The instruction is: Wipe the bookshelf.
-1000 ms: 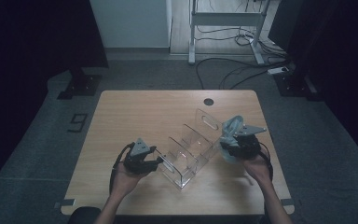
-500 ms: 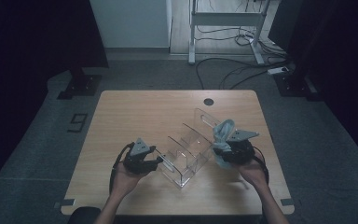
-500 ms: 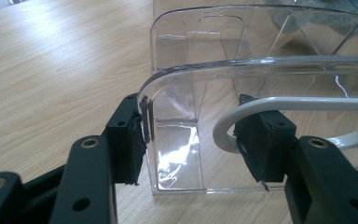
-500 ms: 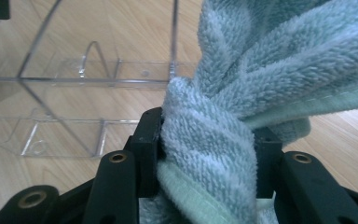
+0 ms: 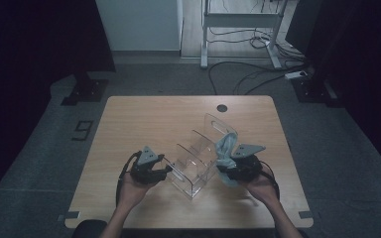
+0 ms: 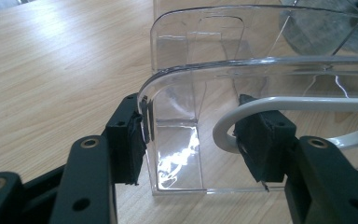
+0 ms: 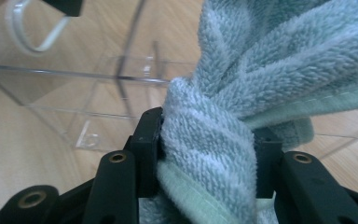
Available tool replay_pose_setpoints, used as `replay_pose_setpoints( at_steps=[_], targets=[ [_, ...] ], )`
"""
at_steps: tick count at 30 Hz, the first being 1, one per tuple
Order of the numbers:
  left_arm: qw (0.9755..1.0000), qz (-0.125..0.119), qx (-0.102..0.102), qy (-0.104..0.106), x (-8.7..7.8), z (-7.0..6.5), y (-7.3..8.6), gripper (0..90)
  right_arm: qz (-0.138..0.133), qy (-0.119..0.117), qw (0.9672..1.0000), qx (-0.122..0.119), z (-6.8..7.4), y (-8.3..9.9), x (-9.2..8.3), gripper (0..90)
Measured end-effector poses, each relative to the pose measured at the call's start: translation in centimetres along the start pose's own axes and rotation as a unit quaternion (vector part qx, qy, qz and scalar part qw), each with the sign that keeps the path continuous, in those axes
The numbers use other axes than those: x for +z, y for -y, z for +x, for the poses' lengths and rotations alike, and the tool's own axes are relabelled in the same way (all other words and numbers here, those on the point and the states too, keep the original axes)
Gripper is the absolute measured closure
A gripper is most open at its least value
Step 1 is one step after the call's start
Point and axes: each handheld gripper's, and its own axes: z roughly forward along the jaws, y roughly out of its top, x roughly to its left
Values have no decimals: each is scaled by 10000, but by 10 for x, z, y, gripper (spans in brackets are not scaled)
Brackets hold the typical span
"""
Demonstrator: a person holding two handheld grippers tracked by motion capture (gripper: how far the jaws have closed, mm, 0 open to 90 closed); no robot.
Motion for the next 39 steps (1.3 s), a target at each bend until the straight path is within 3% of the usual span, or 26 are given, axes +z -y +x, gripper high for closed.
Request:
replay_pose_setpoints(
  at_steps=[19, 30, 39],
  targets=[
    [9998, -25, -122, -180, -2, 7, 2, 451, 33, -589, 9977, -331, 42, -13, 14, 553],
    [9990, 20, -129, -432, -2, 9, 3, 450, 83, -959, 9935, -615, 71, -22, 23, 553],
    [9986, 50, -139, -501, -3, 9, 3, 451, 123, -1199, 9894, -816, 93, -28, 28, 553]
  ],
)
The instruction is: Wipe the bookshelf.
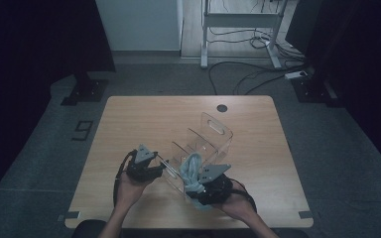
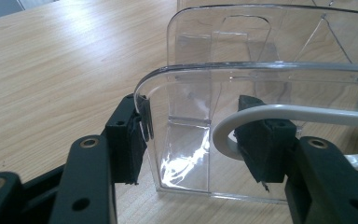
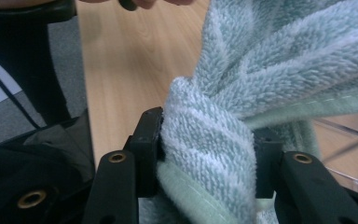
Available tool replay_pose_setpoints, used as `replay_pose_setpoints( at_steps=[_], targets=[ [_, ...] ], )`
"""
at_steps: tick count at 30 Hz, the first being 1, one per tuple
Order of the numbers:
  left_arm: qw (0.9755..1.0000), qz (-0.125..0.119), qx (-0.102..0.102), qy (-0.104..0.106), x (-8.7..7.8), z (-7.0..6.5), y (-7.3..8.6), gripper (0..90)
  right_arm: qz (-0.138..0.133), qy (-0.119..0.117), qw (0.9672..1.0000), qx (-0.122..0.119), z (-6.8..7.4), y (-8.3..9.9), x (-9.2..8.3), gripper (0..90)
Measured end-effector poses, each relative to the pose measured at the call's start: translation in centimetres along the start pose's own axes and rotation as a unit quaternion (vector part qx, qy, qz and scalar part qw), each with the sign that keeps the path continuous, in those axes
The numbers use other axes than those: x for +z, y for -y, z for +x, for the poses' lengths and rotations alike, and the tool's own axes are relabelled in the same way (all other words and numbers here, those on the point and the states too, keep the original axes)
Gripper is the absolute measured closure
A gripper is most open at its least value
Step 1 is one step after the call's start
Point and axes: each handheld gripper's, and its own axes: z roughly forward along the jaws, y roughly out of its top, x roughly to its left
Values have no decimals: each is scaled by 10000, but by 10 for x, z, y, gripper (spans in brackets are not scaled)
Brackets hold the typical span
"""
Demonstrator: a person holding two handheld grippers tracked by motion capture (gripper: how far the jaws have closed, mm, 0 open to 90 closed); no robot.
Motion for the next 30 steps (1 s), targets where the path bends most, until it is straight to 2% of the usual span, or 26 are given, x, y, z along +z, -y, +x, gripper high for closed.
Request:
replay_pose_setpoints(
  at_steps=[4, 8, 12, 22, 30],
  targets=[
    [10000, -5, -1, 2, 0, 0, 0, 451, 13, -34, 10000, -42, 4, -2, 2, 553],
    [10000, -2, 17, 12, 0, 0, 0, 451, -4, -108, 9999, 8, 1, 0, 2, 554],
    [10000, 3, 24, 25, 0, 0, 0, 450, 39, -83, 10000, -22, -2, 0, -1, 554],
    [10000, -16, 27, 43, 0, 1, 0, 450, 104, 383, 9989, 265, -24, 8, -16, 554],
    [10000, -2, 39, 77, 0, 2, 0, 450, 67, 864, 9942, 631, -49, 19, -38, 554]
  ],
)
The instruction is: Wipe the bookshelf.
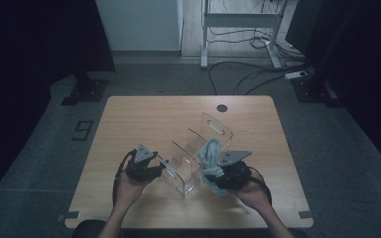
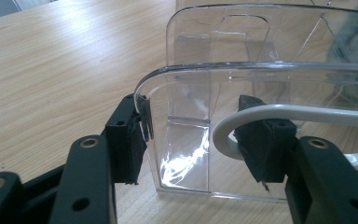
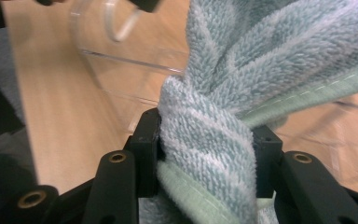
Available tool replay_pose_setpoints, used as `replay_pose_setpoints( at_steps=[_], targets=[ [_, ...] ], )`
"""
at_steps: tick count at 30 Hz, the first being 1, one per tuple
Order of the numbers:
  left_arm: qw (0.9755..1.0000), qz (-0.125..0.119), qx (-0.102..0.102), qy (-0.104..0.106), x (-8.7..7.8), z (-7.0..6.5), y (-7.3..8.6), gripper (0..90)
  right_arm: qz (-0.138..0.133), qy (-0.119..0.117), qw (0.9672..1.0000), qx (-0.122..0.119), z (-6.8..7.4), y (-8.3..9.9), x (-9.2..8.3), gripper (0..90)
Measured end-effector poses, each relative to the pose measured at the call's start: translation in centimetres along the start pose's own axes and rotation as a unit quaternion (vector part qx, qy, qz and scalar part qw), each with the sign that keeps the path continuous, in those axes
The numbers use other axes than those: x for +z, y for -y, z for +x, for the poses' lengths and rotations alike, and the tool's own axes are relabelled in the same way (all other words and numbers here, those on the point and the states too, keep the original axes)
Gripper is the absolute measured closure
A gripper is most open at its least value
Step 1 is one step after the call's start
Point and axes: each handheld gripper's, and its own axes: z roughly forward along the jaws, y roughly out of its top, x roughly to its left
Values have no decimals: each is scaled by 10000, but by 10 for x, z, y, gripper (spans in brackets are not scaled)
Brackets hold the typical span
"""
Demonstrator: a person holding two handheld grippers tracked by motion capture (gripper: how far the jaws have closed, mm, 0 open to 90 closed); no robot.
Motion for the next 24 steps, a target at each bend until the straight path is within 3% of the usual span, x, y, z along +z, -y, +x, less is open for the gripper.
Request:
replay_pose_setpoints(
  at_steps=[5, 11, 24],
  targets=[
    [10000, 25, 20, 36, -1, 1, 0, 450, -10, 258, 9993, 262, -19, 8, -10, 554],
    [9999, 33, 49, 89, -2, 2, 1, 450, -10, 650, 9970, 417, -37, 15, -23, 553],
    [9997, 60, 107, 208, -6, 1, 3, 450, 28, 1347, 9877, 797, -64, 31, -43, 553]
  ],
)
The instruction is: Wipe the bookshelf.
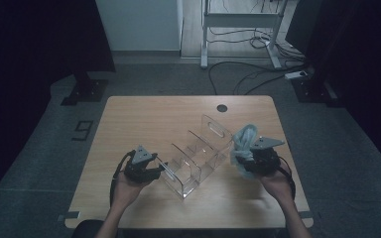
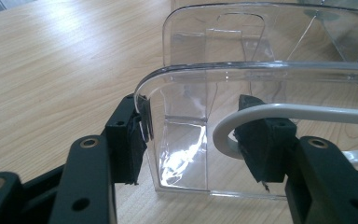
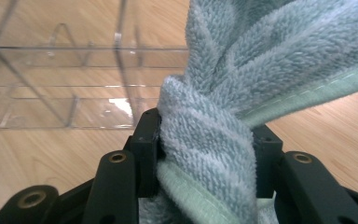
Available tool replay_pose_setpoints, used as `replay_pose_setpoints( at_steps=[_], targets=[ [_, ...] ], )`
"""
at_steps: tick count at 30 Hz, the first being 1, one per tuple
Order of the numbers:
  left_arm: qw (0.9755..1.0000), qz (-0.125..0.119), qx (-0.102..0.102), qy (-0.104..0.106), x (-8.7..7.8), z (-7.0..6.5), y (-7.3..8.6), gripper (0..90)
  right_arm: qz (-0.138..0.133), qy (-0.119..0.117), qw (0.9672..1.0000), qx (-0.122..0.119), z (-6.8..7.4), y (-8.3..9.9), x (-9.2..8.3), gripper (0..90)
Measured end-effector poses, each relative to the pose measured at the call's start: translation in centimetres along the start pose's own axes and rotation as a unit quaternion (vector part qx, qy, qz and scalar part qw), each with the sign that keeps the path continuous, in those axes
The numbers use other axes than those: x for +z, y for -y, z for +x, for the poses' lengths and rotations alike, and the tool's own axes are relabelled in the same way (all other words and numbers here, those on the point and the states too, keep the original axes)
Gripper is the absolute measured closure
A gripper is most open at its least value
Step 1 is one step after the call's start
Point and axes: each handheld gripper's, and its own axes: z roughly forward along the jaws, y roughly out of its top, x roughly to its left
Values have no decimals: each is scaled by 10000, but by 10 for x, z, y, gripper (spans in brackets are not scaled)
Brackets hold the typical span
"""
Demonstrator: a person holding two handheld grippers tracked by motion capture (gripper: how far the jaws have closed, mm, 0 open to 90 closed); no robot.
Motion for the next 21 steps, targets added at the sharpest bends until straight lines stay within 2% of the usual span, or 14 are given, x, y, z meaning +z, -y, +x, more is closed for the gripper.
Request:
replay_pose_setpoints(
  at_steps=[5, 8, 21],
  targets=[
    [10000, 6, 27, 36, -1, -2, 0, 450, 104, 201, 9997, 97, -8, 6, 2, 553],
    [10000, 5, 39, 85, -1, -3, 1, 449, 151, 241, 9995, 146, -13, 9, 5, 552],
    [9991, 21, 215, 360, 0, -12, -1, 450, 138, -43, 9986, 504, -30, 23, 14, 550]
  ],
)
